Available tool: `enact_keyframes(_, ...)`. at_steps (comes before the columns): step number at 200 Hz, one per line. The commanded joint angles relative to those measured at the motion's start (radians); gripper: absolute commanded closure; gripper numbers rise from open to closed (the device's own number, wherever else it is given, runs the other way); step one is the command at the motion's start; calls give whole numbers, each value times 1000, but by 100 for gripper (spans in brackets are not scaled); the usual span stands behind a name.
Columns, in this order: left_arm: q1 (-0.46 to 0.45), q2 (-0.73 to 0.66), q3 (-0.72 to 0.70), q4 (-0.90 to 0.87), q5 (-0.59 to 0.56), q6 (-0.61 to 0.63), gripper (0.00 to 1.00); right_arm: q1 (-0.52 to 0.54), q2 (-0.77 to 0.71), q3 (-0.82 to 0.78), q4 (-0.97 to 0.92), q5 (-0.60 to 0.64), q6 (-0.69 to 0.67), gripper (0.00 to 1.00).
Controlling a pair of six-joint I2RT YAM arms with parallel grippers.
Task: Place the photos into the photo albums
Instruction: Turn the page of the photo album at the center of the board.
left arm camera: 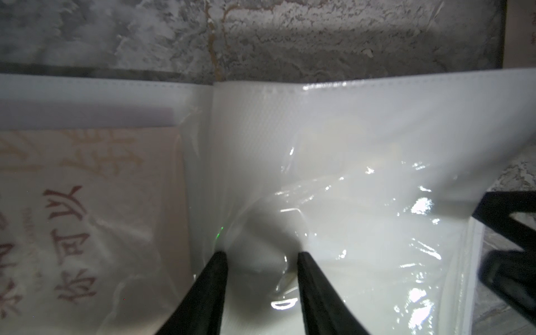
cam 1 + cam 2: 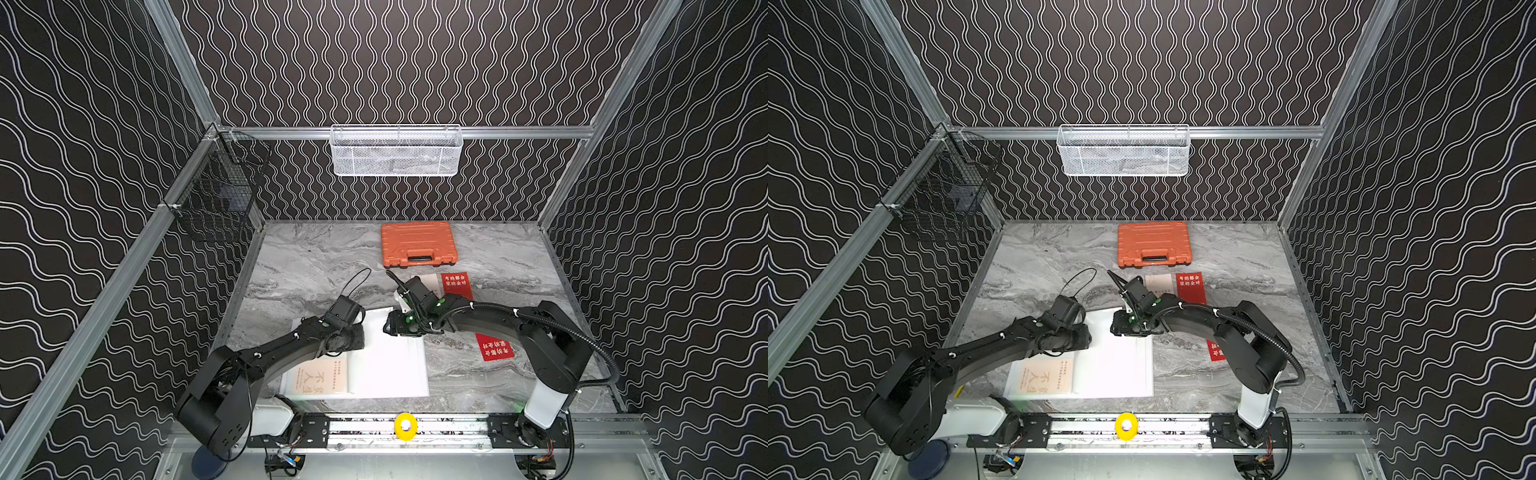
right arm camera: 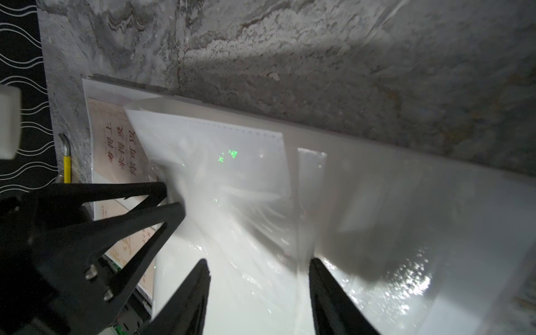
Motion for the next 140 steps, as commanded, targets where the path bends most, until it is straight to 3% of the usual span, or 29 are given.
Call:
enact_keyframes(1, 1, -1, -6, -42, 19, 2, 56, 3, 10, -1, 30, -28, 6, 44)
enact_keyframes(50, 3, -3, -5, -42, 21, 1, 56, 5, 17, -5, 52, -69, 8, 44)
enact_keyframes(81, 2, -5, 12, -53, 19, 6, 56, 17, 21, 0, 76, -138, -11, 51)
enact_keyframes(140, 35, -44, 74, -110, 15, 35, 56, 21, 0, -13, 77, -163, -27, 78)
